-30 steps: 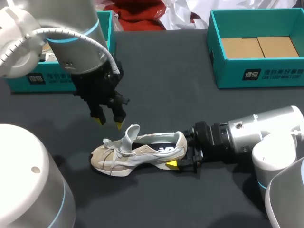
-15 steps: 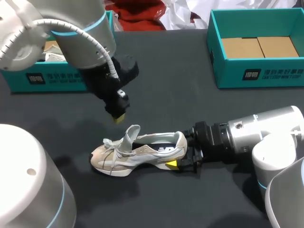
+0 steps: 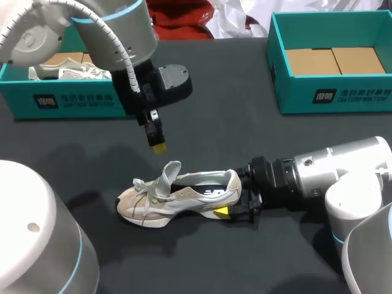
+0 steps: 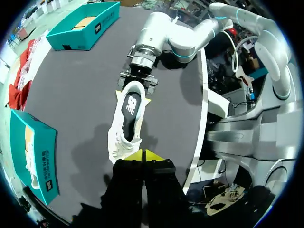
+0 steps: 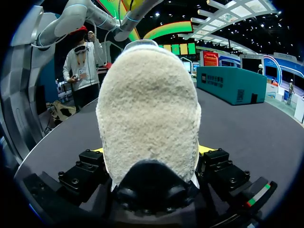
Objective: Take the shoe out of the shoebox, open the shoe tongue, remove and reinsert the insole, then place the shoe into the shoebox
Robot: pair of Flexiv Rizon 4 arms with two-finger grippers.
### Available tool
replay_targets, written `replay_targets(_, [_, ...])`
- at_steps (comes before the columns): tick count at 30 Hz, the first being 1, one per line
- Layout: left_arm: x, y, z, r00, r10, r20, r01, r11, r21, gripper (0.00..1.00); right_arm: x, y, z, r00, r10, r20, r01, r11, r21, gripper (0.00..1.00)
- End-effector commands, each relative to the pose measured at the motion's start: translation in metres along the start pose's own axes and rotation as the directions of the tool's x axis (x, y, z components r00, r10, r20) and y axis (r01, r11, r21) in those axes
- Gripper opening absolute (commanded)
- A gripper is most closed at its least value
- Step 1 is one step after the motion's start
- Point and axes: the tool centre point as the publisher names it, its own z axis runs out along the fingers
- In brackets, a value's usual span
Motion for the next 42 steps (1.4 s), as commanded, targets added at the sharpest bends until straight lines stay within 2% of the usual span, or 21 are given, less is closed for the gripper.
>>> replay_targets(1, [-0.006,-0.019,-0.002,0.993,0.116,-0.035,-0.119,0.984,-0.132,0.00,0.000,0.000,0.002,1.000,0.000,0.002,0.000,1.000,0.003,0.00])
replay_targets(27, [-0.006,-0.019,-0.002,0.993,0.116,-0.035,-0.119,0.984,-0.132,0.00,0.000,0.000,0.002,1.000,0.000,0.002,0.000,1.000,0.003,0.00])
replay_targets(32, [-0.013,-0.020,0.001,0.991,0.130,0.030,-0.126,0.986,-0.106,0.00,0.000,0.000,0.002,1.000,0.000,0.002,0.000,1.000,0.003,0.00])
replay_targets(35, [-0.013,-0.027,0.012,0.991,0.131,0.028,-0.128,0.988,-0.081,0.00,0.000,0.000,0.002,1.000,0.000,0.002,0.000,1.000,0.003,0.00])
replay_targets(38, [-0.008,-0.033,0.029,0.989,0.145,0.017,-0.142,0.984,-0.104,0.00,0.000,0.000,0.002,1.000,0.000,0.002,0.000,1.000,0.003,0.00])
replay_targets(39, [-0.006,-0.035,0.036,0.988,0.146,0.046,-0.140,0.984,-0.110,0.00,0.000,0.000,0.002,1.000,0.000,0.002,0.000,1.000,0.003,0.00])
replay_targets(40, [-0.005,-0.036,0.042,0.991,0.134,0.023,-0.131,0.986,-0.101,0.00,0.000,0.000,0.002,1.000,0.000,0.002,0.000,1.000,0.003,0.00])
replay_targets(42, [-0.005,-0.036,0.042,0.991,0.134,0.023,-0.131,0.986,-0.101,0.00,0.000,0.000,0.002,1.000,0.000,0.002,0.000,1.000,0.003,0.00])
